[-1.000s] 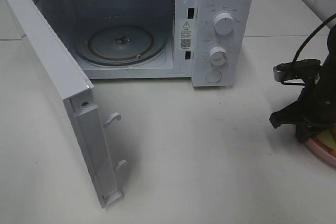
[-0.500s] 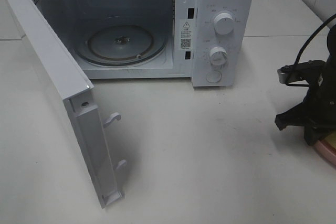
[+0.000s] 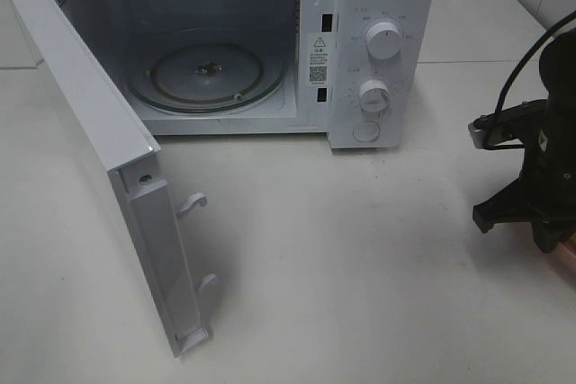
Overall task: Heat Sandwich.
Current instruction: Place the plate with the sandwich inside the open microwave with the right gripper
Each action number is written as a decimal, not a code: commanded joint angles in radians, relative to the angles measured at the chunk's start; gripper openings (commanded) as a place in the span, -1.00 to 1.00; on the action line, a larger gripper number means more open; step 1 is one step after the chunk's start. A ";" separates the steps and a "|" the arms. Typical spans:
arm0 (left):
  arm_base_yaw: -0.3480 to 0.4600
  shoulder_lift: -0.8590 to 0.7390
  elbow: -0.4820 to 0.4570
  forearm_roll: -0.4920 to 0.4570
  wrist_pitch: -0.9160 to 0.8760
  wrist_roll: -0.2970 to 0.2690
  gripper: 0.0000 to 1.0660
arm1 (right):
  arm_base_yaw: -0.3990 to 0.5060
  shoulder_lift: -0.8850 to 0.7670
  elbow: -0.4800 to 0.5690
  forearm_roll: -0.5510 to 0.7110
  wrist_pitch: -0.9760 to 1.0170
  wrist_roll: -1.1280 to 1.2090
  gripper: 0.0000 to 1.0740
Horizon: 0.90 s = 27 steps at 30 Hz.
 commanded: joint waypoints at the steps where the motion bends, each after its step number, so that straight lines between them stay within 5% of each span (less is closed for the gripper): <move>1: -0.001 -0.016 0.002 0.001 0.000 -0.002 0.83 | 0.028 -0.023 0.003 -0.029 0.045 0.017 -1.00; 27: -0.001 -0.016 0.002 0.001 0.000 -0.002 0.83 | 0.306 -0.256 0.030 -0.016 0.210 -0.046 -1.00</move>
